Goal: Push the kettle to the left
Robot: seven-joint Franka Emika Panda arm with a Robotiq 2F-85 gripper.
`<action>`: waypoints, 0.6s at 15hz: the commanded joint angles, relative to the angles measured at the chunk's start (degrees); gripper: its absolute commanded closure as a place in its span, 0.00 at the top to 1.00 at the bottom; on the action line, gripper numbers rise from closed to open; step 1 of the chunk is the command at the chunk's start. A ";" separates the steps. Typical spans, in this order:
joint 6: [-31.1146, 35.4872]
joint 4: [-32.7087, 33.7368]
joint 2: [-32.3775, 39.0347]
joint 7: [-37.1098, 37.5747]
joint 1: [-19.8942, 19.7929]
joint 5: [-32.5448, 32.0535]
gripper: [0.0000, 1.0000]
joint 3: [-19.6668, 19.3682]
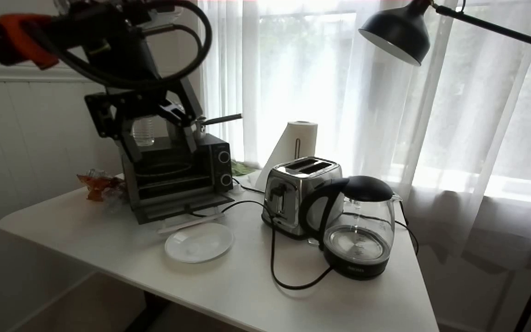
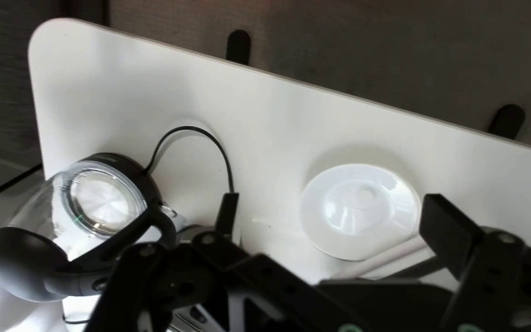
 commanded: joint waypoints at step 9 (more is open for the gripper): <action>20.87 0.87 23.36 17.66 -12.73 -30.26 0.34 4.03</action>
